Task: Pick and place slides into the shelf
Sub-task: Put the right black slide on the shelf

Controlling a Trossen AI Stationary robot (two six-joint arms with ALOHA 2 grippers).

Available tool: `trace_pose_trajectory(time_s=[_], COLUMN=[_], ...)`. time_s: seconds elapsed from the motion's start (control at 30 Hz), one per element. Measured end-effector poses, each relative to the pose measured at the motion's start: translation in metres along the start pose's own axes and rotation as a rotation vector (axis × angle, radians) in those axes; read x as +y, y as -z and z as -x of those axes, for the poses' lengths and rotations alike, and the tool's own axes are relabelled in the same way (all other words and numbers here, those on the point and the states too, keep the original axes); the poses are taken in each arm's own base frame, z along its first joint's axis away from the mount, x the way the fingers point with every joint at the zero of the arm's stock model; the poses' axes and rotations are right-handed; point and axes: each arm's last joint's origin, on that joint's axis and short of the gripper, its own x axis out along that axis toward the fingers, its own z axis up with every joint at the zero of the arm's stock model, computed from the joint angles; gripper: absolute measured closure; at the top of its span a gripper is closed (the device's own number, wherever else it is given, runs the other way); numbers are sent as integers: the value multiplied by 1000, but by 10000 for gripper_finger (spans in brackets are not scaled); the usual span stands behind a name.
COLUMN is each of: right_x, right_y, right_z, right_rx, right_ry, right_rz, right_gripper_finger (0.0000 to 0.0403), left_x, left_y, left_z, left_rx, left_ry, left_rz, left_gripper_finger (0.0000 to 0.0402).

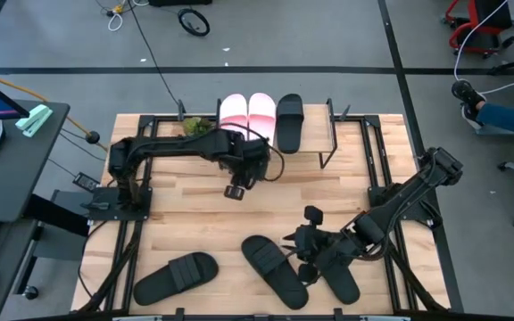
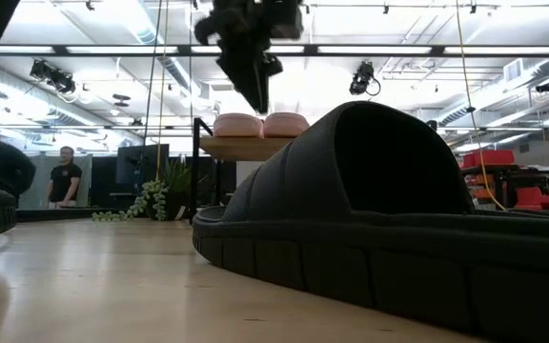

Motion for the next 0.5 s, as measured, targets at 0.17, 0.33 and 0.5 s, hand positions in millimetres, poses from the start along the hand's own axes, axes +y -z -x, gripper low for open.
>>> trace_pose_trajectory(time_s=[0.17,0.33,0.5], right_x=[0,4,7], right_y=[11,17,22], right_z=[4,10,13], right_rx=[68,84,106], right_ry=[36,27,21], right_rz=[-111,-59,177], right_gripper_finger=[306,305,305], left_x=[-5,-13,-25], left_y=[16,41,64], left_z=[58,122,164], left_rx=[-131,-276,-405], left_ry=[6,-55,-98], left_rz=[-6,74,105], left_gripper_finger=[286,278,273])
